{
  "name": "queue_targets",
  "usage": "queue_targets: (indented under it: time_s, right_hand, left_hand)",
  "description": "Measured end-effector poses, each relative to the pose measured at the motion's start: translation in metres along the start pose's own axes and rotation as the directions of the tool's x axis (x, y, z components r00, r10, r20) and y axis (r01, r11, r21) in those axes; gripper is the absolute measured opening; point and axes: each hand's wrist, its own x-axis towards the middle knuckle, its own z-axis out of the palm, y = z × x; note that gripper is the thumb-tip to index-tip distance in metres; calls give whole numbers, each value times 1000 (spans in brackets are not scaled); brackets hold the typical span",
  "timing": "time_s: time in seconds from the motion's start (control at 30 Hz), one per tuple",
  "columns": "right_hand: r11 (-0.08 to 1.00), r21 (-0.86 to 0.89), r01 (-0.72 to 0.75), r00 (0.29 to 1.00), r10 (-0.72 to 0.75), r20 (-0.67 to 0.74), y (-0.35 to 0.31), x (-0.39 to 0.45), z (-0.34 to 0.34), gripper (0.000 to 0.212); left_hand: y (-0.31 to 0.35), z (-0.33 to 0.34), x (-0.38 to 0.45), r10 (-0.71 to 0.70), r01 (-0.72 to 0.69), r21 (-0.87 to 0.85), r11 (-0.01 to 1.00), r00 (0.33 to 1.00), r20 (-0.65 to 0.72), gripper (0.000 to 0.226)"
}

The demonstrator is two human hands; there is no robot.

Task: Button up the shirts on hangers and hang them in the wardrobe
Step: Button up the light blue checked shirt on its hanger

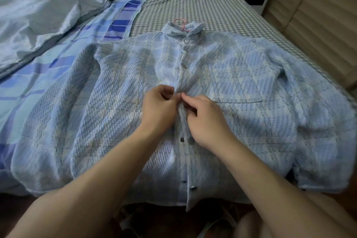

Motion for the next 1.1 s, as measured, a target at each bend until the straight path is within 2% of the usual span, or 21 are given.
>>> queue_targets:
  time_s: [0.07,0.13,0.17,0.23,0.3,0.37,0.47,0.57,0.63,0.7,0.77,0.83,0.9,0.93,1.0,1.03,1.1]
  right_hand:
    - [999,44,23,1000,-23,-9,0,5,-5,57]
    - [997,-44,63,997,-65,-31,6,10,-9,60]
    - [988,-136,69,997,-74,-28,10,11,-10,61]
    - [944,-330,1,1000,-7,-16,24,12,-16,64]
    - [910,-401,-103,995,97,-35,41,18,-29,70]
    - [886,-446,-128,992,124,-39,58,26,-49,73]
    - [901,-428,-67,991,110,78,80,24,-79,70]
    - [956,-291,34,989,9,145,91,8,-92,67]
    - [943,-327,68,996,-44,82,93,-8,-89,66]
    - [917,-396,56,990,-102,-97,94,-30,-79,63]
    - [882,-471,-30,912,-169,-373,98,-51,-75,55]
    - [842,-494,-218,833,-103,-544,106,-60,-81,56]
    - [810,-477,-341,861,66,-504,109,-58,-88,65]
    - [808,-482,-339,887,104,-450,110,-55,-90,65]
    - [837,-503,-215,927,12,-376,114,-50,-99,58]
    - [848,-505,-159,917,-63,-395,114,-46,-109,56]
    - [863,-481,-157,858,-122,-499,121,-36,-139,54]
  left_hand:
    - [3,-6,24,103,-97,68,993,991,-88,7]
    - [2,-15,49,154,-132,137,982,974,-164,9]
    - [-1,-17,56,137,-111,185,977,981,-135,12]
    - [-4,-19,60,93,-109,377,920,994,60,27]
    - [0,-21,49,73,-193,483,854,964,258,45]
    - [7,-28,23,36,-251,530,810,924,382,65]
    - [-1,-40,-27,-25,-273,722,636,927,373,91]
    - [-27,-41,-59,38,-310,754,580,934,355,93]
    - [-46,-42,-66,120,-357,745,564,928,354,95]
    - [-63,-47,-68,202,-407,705,580,911,360,89]
    - [-77,-52,-68,283,-478,656,584,877,388,70]
    - [-82,-54,-63,260,-487,635,600,869,421,55]
    - [-78,-55,-58,206,-472,644,601,871,447,48]
    - [-73,-55,-56,187,-472,650,596,868,459,47]
    - [-65,-56,-52,152,-471,647,599,861,486,50]
    - [-63,-58,-50,134,-477,646,596,852,506,56]
    - [-63,-63,-49,108,-503,657,561,832,544,74]
